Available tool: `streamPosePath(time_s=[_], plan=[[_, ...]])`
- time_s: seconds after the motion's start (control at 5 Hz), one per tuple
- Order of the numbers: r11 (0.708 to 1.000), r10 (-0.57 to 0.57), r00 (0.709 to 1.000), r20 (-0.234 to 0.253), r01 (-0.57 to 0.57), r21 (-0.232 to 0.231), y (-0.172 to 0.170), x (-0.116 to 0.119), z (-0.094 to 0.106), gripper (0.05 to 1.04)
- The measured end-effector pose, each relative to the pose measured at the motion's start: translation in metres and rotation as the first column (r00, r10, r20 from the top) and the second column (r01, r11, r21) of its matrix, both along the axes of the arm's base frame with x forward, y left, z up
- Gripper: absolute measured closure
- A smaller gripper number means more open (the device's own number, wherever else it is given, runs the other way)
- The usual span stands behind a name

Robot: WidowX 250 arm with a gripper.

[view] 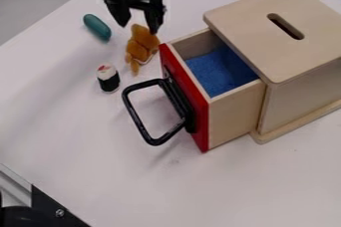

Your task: Take the thing out of the drawer and put it on the left side of the table

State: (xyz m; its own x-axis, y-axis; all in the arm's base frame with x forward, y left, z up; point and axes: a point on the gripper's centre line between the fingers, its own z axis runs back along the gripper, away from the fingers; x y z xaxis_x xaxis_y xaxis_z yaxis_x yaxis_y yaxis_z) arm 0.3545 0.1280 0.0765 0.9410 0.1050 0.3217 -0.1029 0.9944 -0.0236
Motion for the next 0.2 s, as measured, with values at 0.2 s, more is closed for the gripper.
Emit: streamPosePath(time_s=[0.2], plan=[[0.999,-0.01,1.0,0.023,0.009,0.045,0.0005,-0.0103,0.0366,0.084]])
